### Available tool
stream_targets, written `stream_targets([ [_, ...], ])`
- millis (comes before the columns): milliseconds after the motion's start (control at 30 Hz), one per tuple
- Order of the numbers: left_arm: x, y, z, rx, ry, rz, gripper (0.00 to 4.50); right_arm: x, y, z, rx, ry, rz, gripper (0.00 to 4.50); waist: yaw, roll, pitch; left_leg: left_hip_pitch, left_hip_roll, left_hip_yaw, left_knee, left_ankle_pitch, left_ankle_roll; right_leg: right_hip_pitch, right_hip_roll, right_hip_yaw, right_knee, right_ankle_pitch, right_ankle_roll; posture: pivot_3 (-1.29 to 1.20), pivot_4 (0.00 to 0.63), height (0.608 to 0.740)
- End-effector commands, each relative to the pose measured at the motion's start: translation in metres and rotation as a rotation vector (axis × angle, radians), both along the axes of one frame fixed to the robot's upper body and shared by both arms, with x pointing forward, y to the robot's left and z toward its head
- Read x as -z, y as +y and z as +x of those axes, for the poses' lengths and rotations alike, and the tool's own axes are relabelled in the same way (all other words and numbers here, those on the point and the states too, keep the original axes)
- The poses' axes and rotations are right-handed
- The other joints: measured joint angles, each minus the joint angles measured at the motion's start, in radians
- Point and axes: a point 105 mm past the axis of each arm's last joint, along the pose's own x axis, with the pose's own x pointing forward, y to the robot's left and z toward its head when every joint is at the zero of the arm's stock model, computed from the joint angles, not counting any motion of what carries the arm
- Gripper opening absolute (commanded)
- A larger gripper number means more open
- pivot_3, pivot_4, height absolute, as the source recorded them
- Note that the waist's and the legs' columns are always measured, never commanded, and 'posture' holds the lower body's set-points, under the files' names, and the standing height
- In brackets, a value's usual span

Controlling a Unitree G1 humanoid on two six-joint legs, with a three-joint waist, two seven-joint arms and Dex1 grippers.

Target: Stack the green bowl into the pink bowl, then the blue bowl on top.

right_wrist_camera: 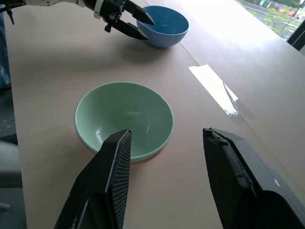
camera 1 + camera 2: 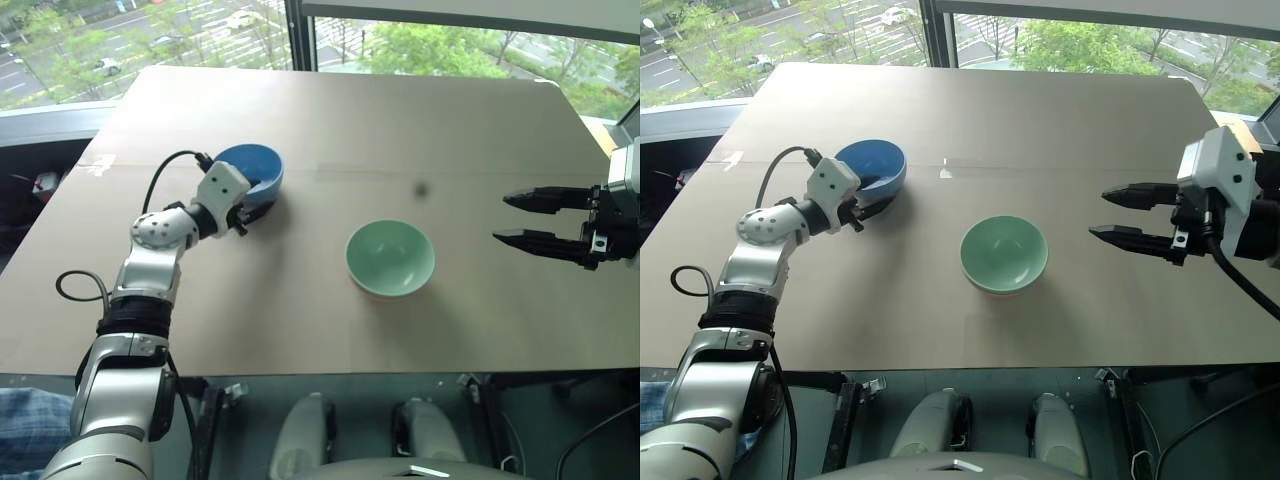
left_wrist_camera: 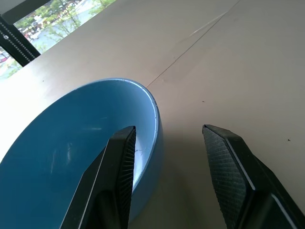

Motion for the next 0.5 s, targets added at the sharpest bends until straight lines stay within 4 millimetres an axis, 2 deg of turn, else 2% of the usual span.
stream_targets([
  [33, -0.009, 0.0, 0.005, -0.001, -0.032, 0.037, 2.35, -0.005, -0.001, -0.001, 0.001, -0.034, -0.015, 2.48, 0.0, 0.0, 0.0, 0.0, 0.0, 0.0, 0.0, 0.0, 0.0, 0.0, 0.0, 0.0, 0.0, 0.0, 0.0, 0.0, 0.15, 0.74],
  [233, -0.006, 0.005, 0.013, -0.03, -0.02, 0.093, 2.35, -0.003, -0.002, 0.001, 0.01, -0.038, -0.021, 2.48, 0.0, 0.0, 0.0, 0.0, 0.0, 0.0, 0.0, 0.0, 0.0, 0.0, 0.0, 0.0, 0.0, 0.0, 0.0, 0.0, 0.15, 0.74],
  [367, -0.008, 0.002, 0.018, -0.017, -0.033, 0.113, 1.47, -0.001, -0.002, 0.001, 0.009, -0.034, -0.023, 2.57, 0.0, 0.0, 0.0, 0.0, 0.0, 0.0, 0.0, 0.0, 0.0, 0.0, 0.0, 0.0, 0.0, 0.0, 0.0, 0.0, 0.15, 0.74],
  [500, -0.011, -0.002, 0.021, 0.002, -0.037, 0.112, 0.03, 0.002, -0.003, 0.0, 0.017, -0.028, -0.034, 2.57, 0.0, 0.0, 0.0, 0.0, 0.0, 0.0, 0.0, 0.0, 0.0, 0.0, 0.0, 0.0, 0.001, 0.0, 0.0, 0.0, 0.15, 0.74],
])
